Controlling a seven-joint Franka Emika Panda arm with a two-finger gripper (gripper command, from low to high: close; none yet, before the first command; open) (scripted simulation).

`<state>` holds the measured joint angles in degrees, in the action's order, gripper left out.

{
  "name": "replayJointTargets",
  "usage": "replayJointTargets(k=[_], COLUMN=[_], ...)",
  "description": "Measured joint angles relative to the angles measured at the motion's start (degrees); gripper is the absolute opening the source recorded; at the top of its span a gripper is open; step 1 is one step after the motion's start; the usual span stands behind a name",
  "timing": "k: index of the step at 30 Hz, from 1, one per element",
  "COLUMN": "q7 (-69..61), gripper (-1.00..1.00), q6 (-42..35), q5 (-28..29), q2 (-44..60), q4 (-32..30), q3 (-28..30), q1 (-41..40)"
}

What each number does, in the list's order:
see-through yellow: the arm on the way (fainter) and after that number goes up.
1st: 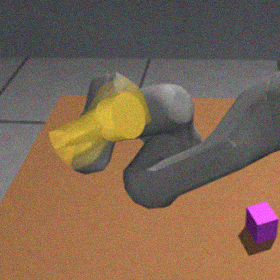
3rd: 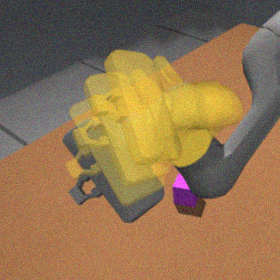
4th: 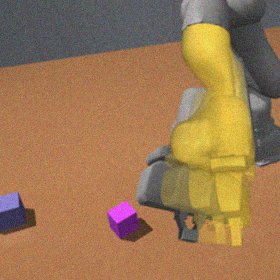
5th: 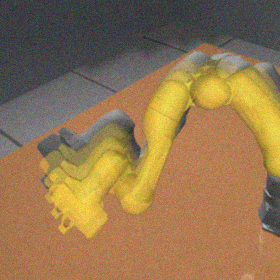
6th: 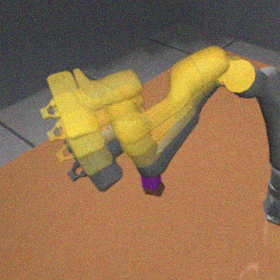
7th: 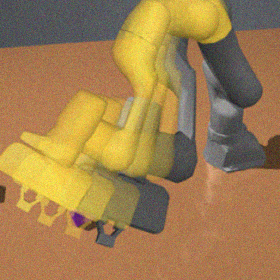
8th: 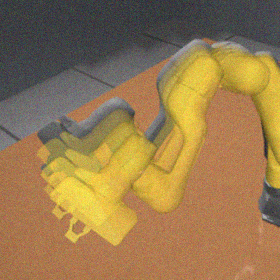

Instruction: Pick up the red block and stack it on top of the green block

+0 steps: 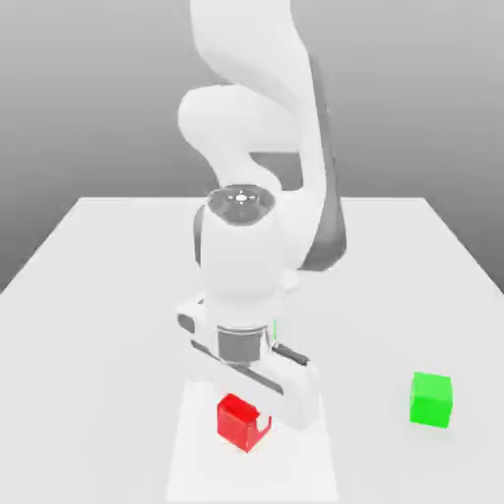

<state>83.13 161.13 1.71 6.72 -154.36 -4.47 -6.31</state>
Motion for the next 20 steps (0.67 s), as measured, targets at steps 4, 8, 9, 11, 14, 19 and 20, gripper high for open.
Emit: replayJointTargets(k=[4, 8, 9, 11, 14, 19, 20], q7=[-0.89, -1.19, -1.22, -1.14, 1.11, 4.70, 4.70], gripper=[-1.00, -1.00, -1.00, -1.00, -1.00, 1.00, 1.00], q6=[-4.40, -7.39, -8.13, -9.35, -5.96, 0.23, 0.23], q5=[-1.24, -1.75, -1.82, -1.76, 1.31, 6.31, 6.31], q2=[-3.96, -5.58, -5.96, -6.45, -2.38, 4.50, 4.50], q4=[0.47, 1.87, 2.23, 2.94, 3.48, 3.87, 3.87], q3=[-4.34, -9.43, -10.75, -13.41, -11.90, -8.74, -8.74], q1=[7.29, 16.87, 19.17, 23.71, 25.76, 27.44, 27.44])
